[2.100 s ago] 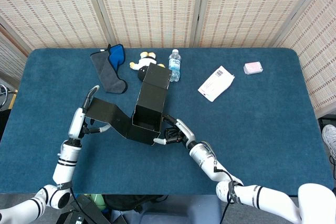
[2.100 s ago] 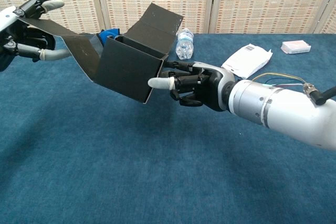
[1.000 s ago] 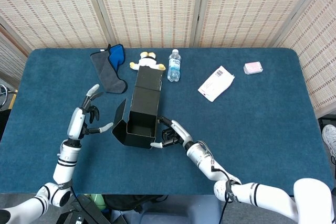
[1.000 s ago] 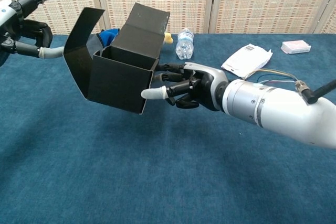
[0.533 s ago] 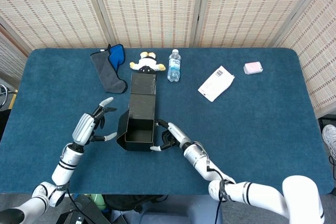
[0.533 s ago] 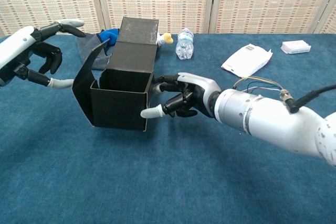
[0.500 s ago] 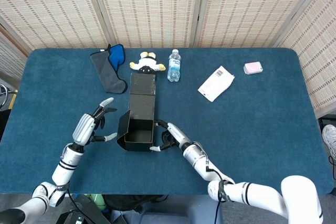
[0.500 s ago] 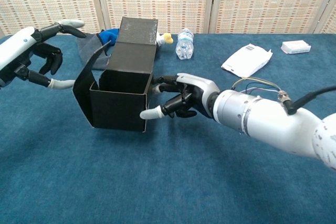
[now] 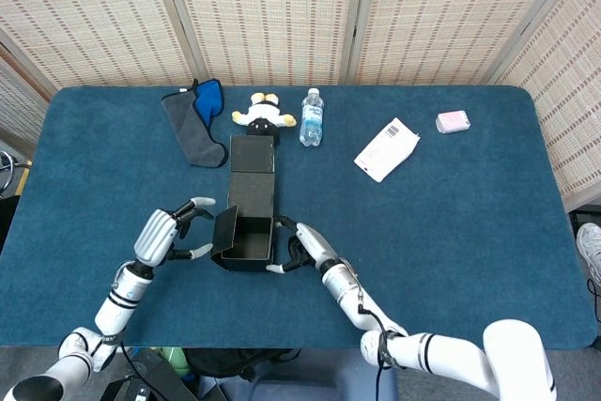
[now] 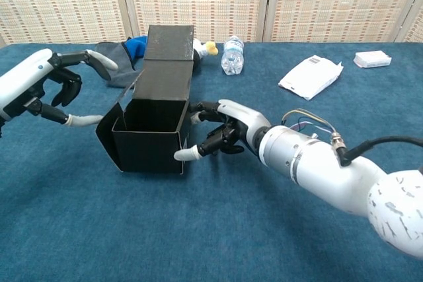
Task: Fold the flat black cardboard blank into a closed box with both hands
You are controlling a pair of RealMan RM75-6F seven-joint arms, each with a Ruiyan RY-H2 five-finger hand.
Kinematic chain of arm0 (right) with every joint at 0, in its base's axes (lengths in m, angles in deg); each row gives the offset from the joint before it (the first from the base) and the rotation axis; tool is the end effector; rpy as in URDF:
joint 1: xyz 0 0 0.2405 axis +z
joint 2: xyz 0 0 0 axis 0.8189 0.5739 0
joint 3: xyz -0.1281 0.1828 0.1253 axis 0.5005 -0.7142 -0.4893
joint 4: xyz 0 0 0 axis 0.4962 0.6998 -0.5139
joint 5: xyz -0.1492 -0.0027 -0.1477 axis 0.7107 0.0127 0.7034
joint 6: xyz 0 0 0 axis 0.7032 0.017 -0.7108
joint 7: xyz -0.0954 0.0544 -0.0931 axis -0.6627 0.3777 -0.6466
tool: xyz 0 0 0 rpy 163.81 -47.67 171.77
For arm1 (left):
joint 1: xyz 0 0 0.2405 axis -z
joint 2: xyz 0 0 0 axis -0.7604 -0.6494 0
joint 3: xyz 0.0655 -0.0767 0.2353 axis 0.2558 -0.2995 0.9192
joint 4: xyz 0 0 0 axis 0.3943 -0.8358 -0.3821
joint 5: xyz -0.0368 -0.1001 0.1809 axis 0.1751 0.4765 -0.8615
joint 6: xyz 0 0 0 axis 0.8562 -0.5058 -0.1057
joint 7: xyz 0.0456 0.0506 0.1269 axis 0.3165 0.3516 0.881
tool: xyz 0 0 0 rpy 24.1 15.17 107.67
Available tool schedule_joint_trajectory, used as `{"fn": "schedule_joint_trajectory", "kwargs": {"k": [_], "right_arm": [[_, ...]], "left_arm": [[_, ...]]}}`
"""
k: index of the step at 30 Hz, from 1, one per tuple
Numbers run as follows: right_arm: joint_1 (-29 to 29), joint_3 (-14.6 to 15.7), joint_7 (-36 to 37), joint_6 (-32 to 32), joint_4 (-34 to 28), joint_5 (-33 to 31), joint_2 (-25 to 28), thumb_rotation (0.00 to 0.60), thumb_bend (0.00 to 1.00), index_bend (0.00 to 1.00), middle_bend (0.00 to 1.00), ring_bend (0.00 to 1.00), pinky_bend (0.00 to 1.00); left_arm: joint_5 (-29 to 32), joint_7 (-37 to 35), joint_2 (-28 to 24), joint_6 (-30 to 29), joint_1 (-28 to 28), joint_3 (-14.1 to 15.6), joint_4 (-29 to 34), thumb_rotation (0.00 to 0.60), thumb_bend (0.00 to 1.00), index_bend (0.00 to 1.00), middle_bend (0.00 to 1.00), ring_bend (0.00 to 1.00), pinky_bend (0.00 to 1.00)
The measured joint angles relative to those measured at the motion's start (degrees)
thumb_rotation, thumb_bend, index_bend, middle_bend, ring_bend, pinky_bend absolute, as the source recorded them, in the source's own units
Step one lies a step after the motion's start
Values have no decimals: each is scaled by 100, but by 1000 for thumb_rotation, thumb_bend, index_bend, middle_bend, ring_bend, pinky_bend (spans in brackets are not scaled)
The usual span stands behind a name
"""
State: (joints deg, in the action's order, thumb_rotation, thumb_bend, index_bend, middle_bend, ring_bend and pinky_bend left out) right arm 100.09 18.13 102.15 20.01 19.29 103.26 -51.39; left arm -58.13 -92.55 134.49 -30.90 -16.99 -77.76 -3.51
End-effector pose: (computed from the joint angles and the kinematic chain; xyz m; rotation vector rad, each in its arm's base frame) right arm -0.0838 -0.3213 -0.1361 1.5251 -2.0019 1.2703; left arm -0.2442 0.3292 -0.0080 -1.6675 -0.9570 -1.6449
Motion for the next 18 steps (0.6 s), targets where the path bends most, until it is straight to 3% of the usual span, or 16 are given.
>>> {"fn": "schedule_joint_trajectory", "kwargs": {"k": [18], "right_arm": [[-27,-5,-229,-65,185,-18,-155,600,350,360,403,747,1000]], "left_arm": [[-405,71,70,-168,125,585,-640,600,95,417,307,787,820]]}}
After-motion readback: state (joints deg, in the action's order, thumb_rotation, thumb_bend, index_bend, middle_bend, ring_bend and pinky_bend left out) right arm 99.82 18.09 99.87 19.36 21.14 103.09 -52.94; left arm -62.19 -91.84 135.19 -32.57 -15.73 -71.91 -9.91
